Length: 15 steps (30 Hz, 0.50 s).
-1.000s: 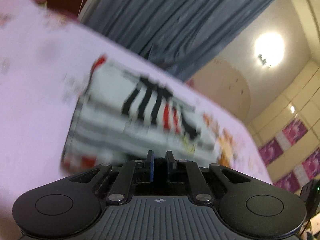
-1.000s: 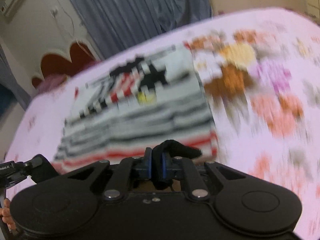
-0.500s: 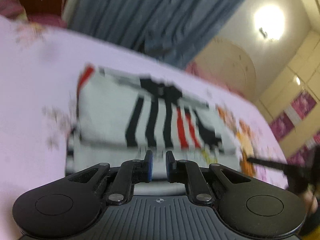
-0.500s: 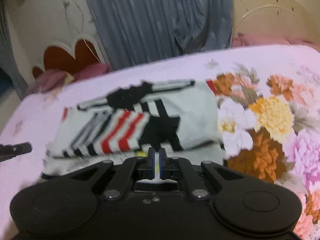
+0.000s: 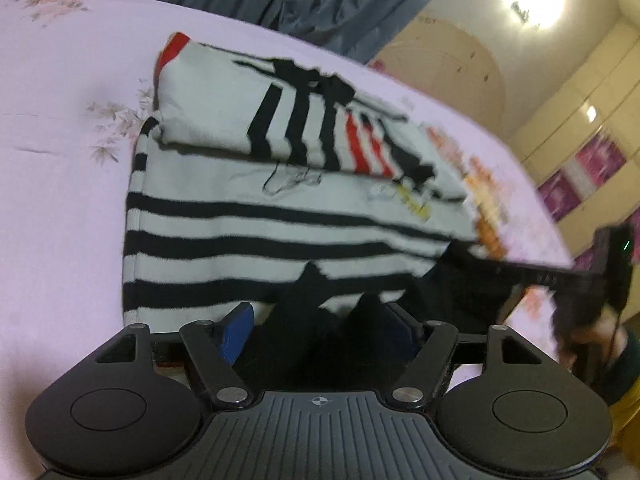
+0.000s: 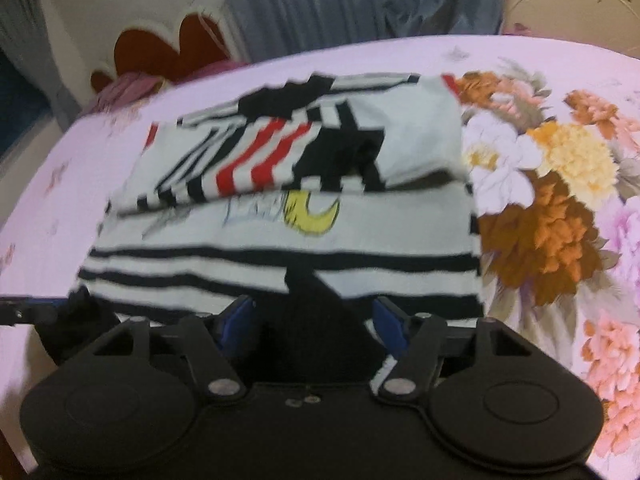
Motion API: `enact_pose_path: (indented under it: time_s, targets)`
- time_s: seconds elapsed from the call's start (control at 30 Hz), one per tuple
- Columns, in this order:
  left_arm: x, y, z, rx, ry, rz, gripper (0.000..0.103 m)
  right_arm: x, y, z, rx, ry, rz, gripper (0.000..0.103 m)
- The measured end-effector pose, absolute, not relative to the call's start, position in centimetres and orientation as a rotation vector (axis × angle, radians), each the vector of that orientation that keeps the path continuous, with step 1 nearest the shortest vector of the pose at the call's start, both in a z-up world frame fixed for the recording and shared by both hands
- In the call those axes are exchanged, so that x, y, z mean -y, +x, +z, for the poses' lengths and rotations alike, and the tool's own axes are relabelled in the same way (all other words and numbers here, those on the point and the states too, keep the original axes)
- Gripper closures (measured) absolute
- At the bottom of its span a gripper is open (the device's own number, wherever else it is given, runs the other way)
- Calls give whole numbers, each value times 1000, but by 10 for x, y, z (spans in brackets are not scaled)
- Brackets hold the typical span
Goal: Fold small clothes
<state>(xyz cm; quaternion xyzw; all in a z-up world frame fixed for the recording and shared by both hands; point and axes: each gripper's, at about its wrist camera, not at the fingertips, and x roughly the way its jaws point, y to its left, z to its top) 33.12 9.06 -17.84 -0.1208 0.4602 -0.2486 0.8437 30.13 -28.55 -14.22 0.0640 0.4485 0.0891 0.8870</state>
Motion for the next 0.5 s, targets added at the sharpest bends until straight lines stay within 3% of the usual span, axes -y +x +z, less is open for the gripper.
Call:
enact_pose_path:
  time_s: [0.07, 0.1, 0.13, 0.17, 0.2, 0.23, 0.3, 0.5]
  targets:
    - [-82, 333, -184, -978, -202, -531, 34, 284, 307, -149, -946, 132, 190, 50]
    - [-78, 334, -187, -980, -175, -529, 34, 284, 310, -152, -956, 135, 195, 61]
    - [-75, 333, -188, -976, -157, -533, 45, 283, 312, -155, -969, 136, 202, 73]
    - [-72, 334, -190, -976, -137, -537, 67, 282, 313, -158, -983, 132, 212, 79]
    - [-69, 334, -192, -984, -122, -534, 78, 281, 313, -159, -991, 126, 219, 91]
    - [-68, 334, -193, -986, -115, -532, 87, 280, 313, -160, -997, 124, 228, 96]
    - [-68, 331, -189, -951, -116, -530, 94, 280, 308, -156, -990, 128, 240, 97]
    - [-83, 343, -152, -753, -188, -479, 94, 299, 304, -122, -862, 226, 208, 98]
